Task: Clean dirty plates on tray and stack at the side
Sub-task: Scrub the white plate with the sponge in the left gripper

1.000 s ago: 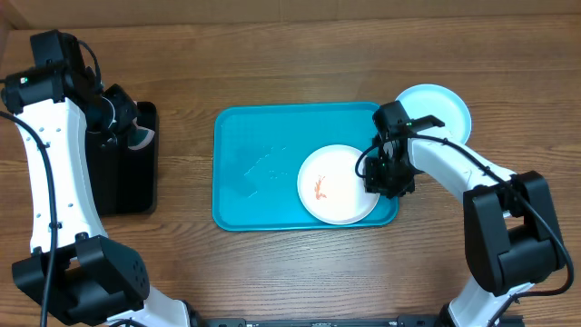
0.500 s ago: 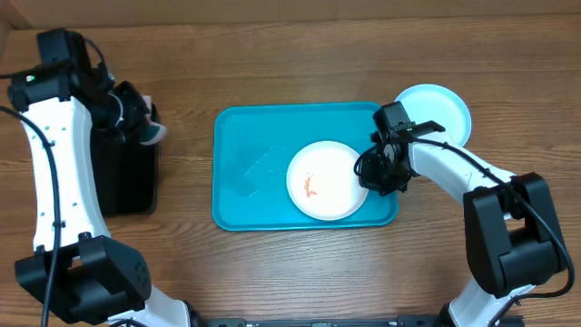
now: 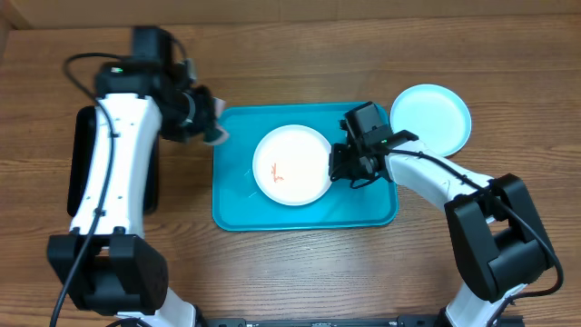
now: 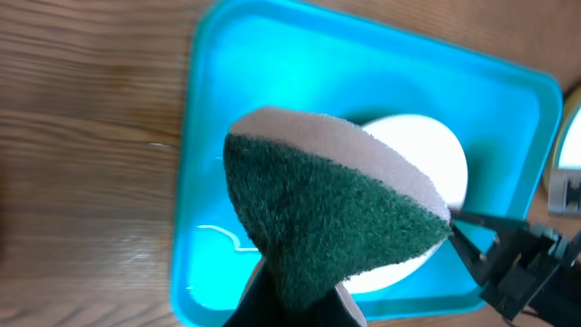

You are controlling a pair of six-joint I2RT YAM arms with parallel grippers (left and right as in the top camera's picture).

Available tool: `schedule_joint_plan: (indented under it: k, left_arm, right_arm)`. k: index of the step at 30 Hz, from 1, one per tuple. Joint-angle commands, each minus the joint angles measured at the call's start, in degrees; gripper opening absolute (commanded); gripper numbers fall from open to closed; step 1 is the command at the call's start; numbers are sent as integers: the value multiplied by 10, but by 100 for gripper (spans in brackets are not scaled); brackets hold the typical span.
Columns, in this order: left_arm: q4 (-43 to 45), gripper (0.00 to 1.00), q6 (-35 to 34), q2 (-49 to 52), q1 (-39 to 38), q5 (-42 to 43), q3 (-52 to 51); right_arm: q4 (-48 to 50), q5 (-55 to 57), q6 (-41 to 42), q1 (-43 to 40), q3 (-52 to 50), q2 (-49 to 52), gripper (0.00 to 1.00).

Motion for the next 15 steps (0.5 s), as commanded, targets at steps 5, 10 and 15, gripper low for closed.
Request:
schedule_joint_plan:
  k: [5, 10, 15]
  left_arm:
    - [89, 4, -22, 7, -101, 9, -87]
    - [155, 4, -45, 22, -148, 7, -131]
    - [181, 4, -57, 54, -168, 5, -137]
  right_arm:
    - [13, 23, 31, 2, -1, 1, 8]
    - [13, 23, 30, 2, -1, 1, 25]
    - [16, 31, 23, 2, -1, 1, 25]
